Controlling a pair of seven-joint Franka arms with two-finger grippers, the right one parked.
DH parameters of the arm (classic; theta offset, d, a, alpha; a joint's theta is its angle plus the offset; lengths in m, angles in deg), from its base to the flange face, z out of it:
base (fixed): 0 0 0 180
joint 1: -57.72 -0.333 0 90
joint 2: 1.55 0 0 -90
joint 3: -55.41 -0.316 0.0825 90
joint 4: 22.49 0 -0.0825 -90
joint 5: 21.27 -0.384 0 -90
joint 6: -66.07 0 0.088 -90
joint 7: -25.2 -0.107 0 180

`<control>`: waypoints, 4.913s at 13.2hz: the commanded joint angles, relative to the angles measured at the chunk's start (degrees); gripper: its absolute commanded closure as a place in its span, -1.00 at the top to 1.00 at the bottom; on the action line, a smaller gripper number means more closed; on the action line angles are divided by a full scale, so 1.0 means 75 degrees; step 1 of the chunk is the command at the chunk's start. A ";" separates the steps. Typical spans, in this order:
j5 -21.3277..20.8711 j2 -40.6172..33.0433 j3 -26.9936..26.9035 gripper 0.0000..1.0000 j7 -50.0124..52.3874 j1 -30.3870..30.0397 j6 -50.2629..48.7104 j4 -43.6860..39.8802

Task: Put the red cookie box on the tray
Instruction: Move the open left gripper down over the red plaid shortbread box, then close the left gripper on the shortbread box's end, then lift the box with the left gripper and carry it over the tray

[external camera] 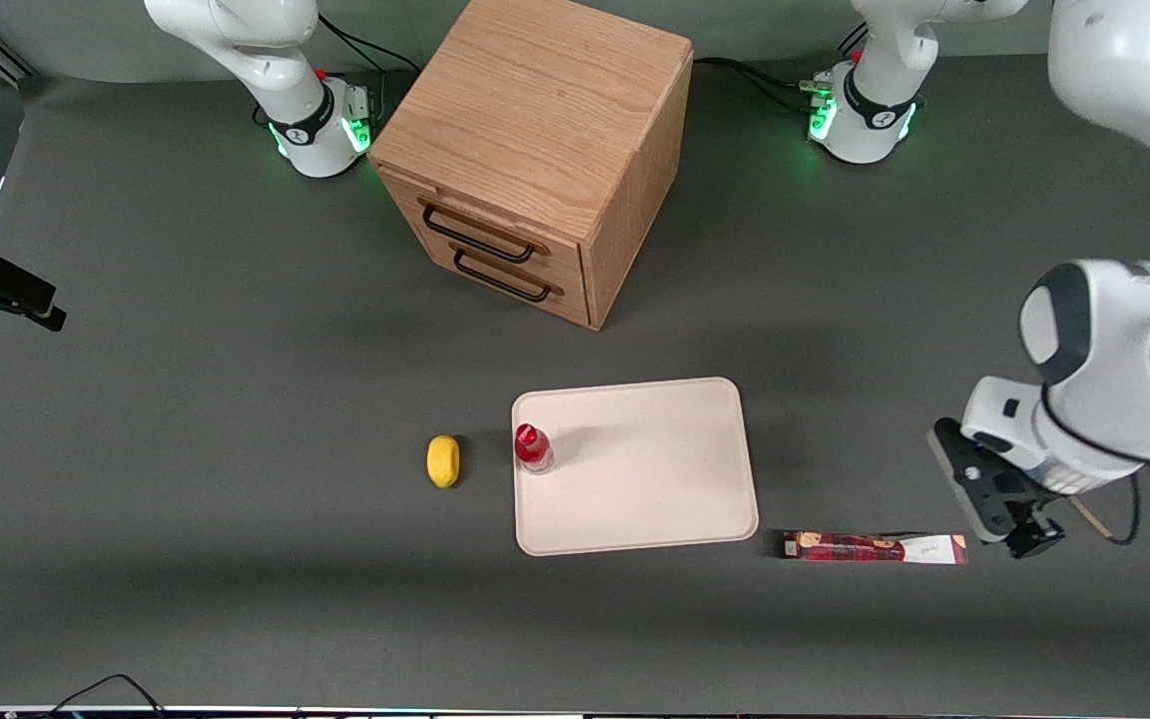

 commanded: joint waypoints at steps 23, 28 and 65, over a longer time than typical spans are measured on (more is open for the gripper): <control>0.0000 0.2267 0.0403 1.00 -0.0734 0.0058 0.1990 -0.0582; -0.0035 0.2431 0.0403 1.00 -0.0804 0.0046 0.2002 -0.0570; 0.0034 -0.2782 0.0577 -1.00 0.4532 0.0081 -0.2759 0.1114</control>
